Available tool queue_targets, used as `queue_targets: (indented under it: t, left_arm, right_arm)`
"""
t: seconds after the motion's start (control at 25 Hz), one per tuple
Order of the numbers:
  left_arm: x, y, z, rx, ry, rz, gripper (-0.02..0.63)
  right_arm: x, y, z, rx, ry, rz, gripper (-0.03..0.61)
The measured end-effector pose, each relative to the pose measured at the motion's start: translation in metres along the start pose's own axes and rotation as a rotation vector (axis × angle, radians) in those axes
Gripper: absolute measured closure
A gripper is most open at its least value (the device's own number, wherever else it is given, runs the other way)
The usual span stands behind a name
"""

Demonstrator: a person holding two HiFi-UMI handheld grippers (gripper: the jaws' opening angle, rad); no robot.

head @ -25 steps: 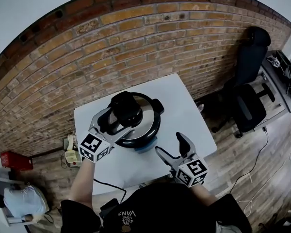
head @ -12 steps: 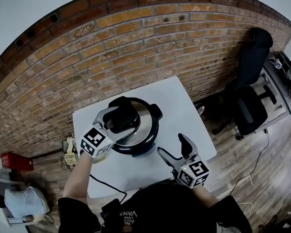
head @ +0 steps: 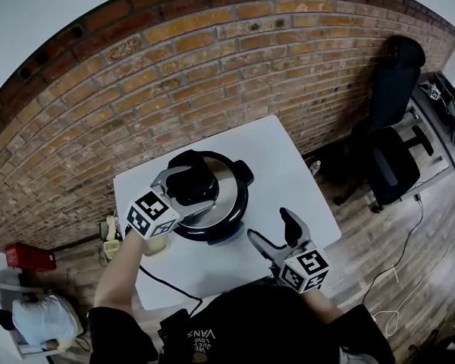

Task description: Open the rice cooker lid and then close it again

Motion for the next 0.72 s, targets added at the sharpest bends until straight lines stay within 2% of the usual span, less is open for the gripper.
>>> queue_targets:
  t: [0.24, 0.28, 0.32, 0.72]
  left_arm:
    - [-0.0004, -0.0013, 0.0002, 0.030, 0.008, -0.041, 0.250]
    - [0.0008, -0.0009, 0.0004, 0.032, 0.004, -0.041, 0.274]
    - [0.0024, -0.0006, 0.0006, 0.032, 0.002, -0.037, 0.327]
    - [0.0044, 0.0001, 0.0003, 0.022, -0.012, -0.038, 0.328]
  right_arm:
    - [0.0053, 0.0017, -0.0050, 0.017, -0.009, -0.001, 0.146]
    - [0.0060, 0.0022, -0.0061, 0.017, -0.010, -0.002, 0.146]
    - [0.0065, 0.0025, -0.0066, 0.016, -0.011, -0.004, 0.146]
    - [0.0077, 0.0097, -0.0077, 0.002, -0.010, -0.064, 0.147]
Point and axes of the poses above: the fingertips, and each gripper's own axes: y backward along the fingers, x to its left, z out of its top, the point moved 3 cm from there along y, backward along the fingers, and after that the axes turned 15 degrees about -x, right-handed, at the moved point
